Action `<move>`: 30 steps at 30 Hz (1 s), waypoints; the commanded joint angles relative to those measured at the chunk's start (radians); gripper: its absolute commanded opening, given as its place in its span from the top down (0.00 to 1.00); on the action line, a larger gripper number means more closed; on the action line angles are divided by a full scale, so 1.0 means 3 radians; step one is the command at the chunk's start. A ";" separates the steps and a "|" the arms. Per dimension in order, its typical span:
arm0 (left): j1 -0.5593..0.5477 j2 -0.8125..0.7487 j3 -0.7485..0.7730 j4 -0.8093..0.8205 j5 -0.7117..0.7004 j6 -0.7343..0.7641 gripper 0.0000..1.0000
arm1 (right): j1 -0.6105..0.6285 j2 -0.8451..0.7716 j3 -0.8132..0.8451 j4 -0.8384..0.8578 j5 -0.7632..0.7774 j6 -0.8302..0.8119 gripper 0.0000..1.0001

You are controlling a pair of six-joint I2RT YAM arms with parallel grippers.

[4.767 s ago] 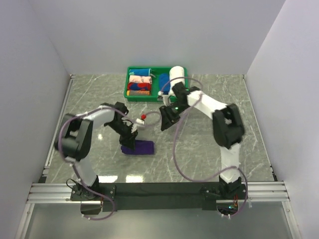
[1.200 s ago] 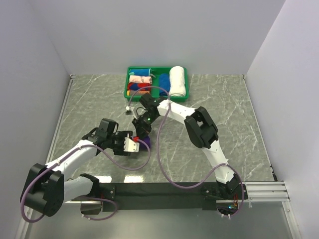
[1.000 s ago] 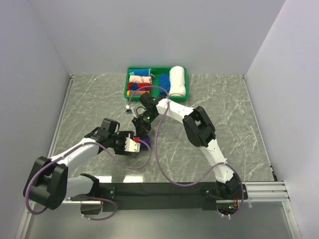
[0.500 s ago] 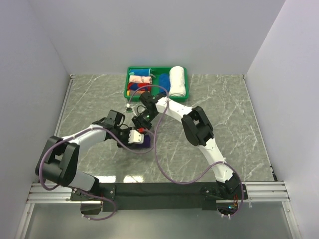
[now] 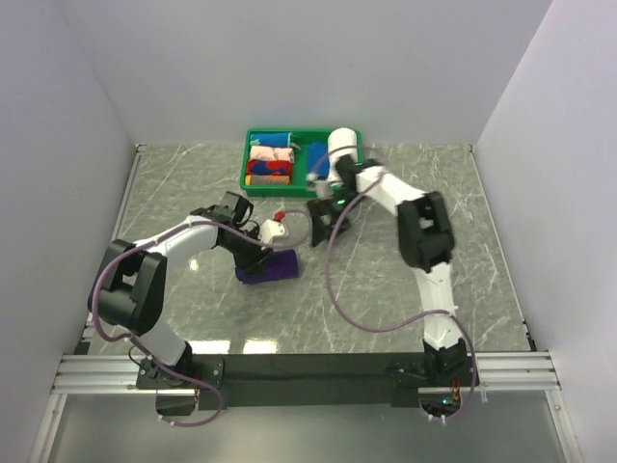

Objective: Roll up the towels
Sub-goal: Roll the towel, then place the rolled towel into the container

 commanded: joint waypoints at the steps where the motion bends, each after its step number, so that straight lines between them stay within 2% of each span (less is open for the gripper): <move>1: 0.0017 -0.0002 0.0318 0.0080 -0.0186 -0.1302 0.99 | -0.0430 -0.0628 -0.0248 -0.0202 0.0185 -0.0102 0.06; 2: 0.0017 -0.0027 0.0369 0.0143 -0.0197 -0.1643 1.00 | -0.0517 -0.0785 -0.0391 -0.0212 0.0185 -0.0123 0.06; 4: 0.0017 -0.0058 0.0568 0.0220 -0.0045 -0.1886 0.99 | -0.0762 -0.0950 -0.0545 -0.0218 0.0149 -0.0148 0.05; 5: 0.0002 -0.0048 0.0639 0.0266 -0.0069 -0.2171 0.99 | -0.0839 -0.1097 -0.0697 -0.0218 0.0144 -0.0164 0.05; 9: -0.0039 0.0279 0.1436 0.0185 -0.0196 -0.2903 1.00 | -0.1218 -0.1441 -0.1020 -0.0243 0.0108 -0.0251 0.04; 15: -0.0075 0.0958 0.2893 0.0154 -0.0805 -0.3569 1.00 | -0.1622 -0.1876 -0.1440 -0.0218 0.0042 -0.0302 0.03; 17: -0.0085 0.1280 0.3423 0.0235 -0.0856 -0.3768 1.00 | -0.1658 -0.1993 -0.1567 -0.0202 0.0052 -0.0297 0.03; 18: -0.0090 0.1368 0.3569 0.0271 -0.1105 -0.3875 1.00 | -0.1668 -0.2019 -0.1598 -0.0243 0.0052 -0.0297 0.02; 20: -0.0091 0.1607 0.3926 0.0348 -0.1305 -0.4152 1.00 | -0.1684 -0.2111 -0.1675 -0.0314 0.0047 -0.0327 0.02; 25: -0.0111 0.1864 0.4097 0.0782 -0.1689 -0.4709 1.00 | -0.1699 -0.2341 -0.1880 -0.0356 0.0149 -0.0343 0.02; 30: -0.0167 0.2084 0.4066 0.1053 -0.1909 -0.4761 1.00 | -0.1709 -0.2495 -0.2151 -0.0442 0.0175 -0.0353 0.01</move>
